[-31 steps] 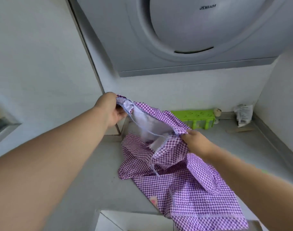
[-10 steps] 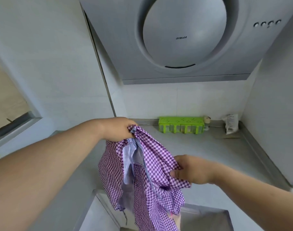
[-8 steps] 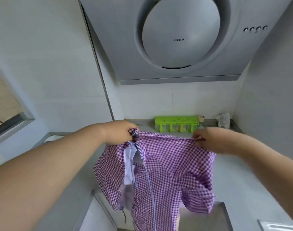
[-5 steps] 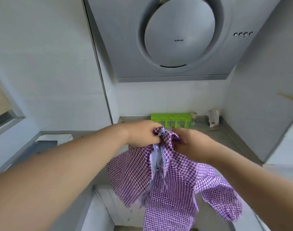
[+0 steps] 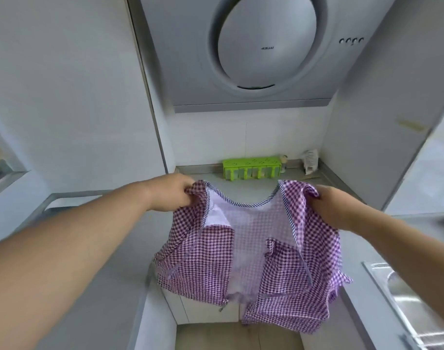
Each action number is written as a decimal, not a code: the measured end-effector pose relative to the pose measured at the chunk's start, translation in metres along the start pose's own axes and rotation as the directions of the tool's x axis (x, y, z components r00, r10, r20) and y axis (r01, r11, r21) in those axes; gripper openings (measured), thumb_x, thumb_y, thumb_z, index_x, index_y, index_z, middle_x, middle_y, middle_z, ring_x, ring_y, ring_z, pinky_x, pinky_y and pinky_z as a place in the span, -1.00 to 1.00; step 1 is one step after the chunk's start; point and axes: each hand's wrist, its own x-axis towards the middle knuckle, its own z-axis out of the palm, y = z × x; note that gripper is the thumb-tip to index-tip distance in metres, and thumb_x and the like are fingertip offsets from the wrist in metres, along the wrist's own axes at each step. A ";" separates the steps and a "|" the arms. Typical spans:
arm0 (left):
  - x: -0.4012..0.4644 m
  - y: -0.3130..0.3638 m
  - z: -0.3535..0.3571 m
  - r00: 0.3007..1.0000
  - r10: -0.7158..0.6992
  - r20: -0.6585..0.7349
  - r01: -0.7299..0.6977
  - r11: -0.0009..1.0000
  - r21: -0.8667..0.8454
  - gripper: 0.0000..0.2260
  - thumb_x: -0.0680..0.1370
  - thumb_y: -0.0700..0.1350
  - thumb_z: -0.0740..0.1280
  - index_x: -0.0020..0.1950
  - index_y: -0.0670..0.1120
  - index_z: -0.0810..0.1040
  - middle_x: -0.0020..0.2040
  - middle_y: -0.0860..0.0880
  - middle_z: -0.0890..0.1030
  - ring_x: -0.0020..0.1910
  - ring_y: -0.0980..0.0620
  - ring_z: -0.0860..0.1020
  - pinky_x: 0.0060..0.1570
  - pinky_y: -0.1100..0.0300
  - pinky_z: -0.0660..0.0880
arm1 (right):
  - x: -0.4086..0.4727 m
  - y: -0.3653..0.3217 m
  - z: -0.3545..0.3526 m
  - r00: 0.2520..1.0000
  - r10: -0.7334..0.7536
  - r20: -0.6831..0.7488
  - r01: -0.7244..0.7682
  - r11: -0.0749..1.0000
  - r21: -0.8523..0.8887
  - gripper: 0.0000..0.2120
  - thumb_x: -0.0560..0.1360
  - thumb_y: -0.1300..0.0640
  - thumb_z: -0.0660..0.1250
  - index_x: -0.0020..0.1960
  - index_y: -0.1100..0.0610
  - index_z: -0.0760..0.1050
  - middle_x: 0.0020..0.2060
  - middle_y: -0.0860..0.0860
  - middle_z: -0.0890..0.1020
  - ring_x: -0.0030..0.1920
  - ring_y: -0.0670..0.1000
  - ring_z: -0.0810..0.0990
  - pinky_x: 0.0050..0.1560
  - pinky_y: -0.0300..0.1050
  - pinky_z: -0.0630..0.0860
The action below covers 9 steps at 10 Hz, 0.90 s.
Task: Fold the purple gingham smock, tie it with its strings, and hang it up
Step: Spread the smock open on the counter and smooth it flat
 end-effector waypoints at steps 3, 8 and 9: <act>-0.016 0.000 0.039 0.975 -0.037 0.221 -0.014 0.975 0.223 -0.74 0.61 0.10 0.35 -0.21 -0.01 0.54 -0.23 0.00 0.63 -0.23 -0.01 0.61 -0.15 0.08 0.57 | -0.027 0.001 0.043 0.961 0.047 0.274 -0.042 0.999 -0.024 -0.69 0.69 0.04 0.16 0.09 0.16 0.64 -0.10 0.03 0.71 -0.10 0.05 0.69 0.06 0.09 0.66; -0.009 0.038 0.088 0.812 -0.257 0.525 -0.144 0.783 0.606 -0.67 0.69 0.12 0.26 0.25 -0.07 0.65 0.21 -0.13 0.66 0.09 -0.10 0.61 0.19 0.06 0.52 | -0.029 0.000 0.084 0.632 -0.461 0.623 0.772 0.436 -0.462 -0.80 0.63 0.16 0.26 0.14 0.17 0.63 0.11 0.10 0.68 0.19 0.17 0.63 0.21 -0.05 0.49; -0.009 0.029 0.108 0.827 -0.251 0.503 -0.029 0.875 0.484 -0.71 0.70 -0.04 0.26 0.32 -0.14 0.61 0.29 -0.16 0.64 0.27 -0.19 0.60 0.21 0.09 0.51 | -0.045 0.023 0.102 0.654 -0.145 0.742 0.567 0.744 -0.354 -0.71 0.65 0.00 0.23 0.26 0.08 0.59 0.14 0.09 0.68 0.15 0.17 0.64 0.21 0.00 0.56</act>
